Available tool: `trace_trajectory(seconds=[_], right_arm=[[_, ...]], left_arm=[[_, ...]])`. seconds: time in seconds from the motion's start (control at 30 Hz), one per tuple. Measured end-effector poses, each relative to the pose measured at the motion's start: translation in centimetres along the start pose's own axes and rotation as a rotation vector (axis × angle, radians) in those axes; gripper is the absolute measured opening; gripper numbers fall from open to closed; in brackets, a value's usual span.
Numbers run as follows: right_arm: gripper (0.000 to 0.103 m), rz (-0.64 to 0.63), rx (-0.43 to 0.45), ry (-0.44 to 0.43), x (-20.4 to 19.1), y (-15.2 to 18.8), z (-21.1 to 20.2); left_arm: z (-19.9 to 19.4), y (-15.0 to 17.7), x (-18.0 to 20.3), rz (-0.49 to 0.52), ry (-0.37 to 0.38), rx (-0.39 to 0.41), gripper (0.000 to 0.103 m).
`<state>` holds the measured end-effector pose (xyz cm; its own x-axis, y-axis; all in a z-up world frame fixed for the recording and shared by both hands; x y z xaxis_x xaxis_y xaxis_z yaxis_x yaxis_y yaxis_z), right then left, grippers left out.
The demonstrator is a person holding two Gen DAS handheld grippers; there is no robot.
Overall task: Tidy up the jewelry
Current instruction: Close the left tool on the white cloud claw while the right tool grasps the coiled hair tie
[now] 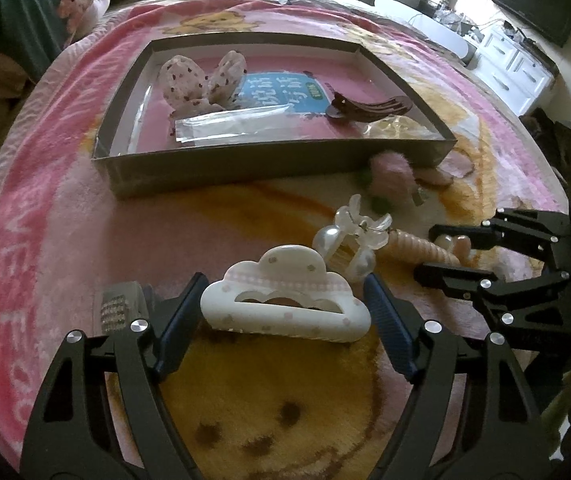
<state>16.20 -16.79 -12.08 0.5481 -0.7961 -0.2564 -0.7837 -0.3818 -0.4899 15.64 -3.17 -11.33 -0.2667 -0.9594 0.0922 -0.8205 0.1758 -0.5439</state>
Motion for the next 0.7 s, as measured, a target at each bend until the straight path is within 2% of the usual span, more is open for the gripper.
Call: trace_trajectory(seconds=[0.13, 0.17, 0.2, 0.23, 0.47, 0.7], right_arm=[[0.034, 0.023, 0.030, -0.009, 0.0, 0.8, -1.3], [0.034, 0.030, 0.038, -0.004, 0.1, 0.9, -1.6], [0.034, 0.041, 0.048, -0.004, 0.3, 1.2, -2.0], [0.034, 0.054, 0.058, -0.005, 0.4, 1.4, -2.4], [0.033, 0.133, 0.126, 0.028, 2.3, 1.5, -5.0], [0.033, 0.170, 0.182, 0.036, 3.2, 1.2, -6.8]], left_arm=[[-0.8, 0.0, 0.4, 0.004, 0.007, 0.009, 0.071], [-1.0, 0.0, 0.6, 0.006, 0.008, 0.013, 0.068], [-1.2, -0.1, 0.8, 0.011, 0.010, 0.018, 0.050], [-1.4, -0.2, 0.9, 0.014, 0.015, 0.019, 0.043], [-1.4, 0.0, 0.9, 0.011, 0.003, 0.006, 0.043], [-2.1, 1.1, 0.7, -0.002, 0.005, 0.003, 0.035]])
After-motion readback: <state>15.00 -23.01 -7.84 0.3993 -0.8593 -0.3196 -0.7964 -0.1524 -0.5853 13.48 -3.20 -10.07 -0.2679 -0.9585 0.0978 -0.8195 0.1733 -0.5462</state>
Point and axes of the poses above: each gripper's, at about its wrist camera, not at the fingertips, and z roughly the way its jaws point, x to its right, y to its underside, the point moved 6 cm from there along z, roughly the way its jaws point, and after that the axes turned 9 degrees about z, right-handed, at the moved point
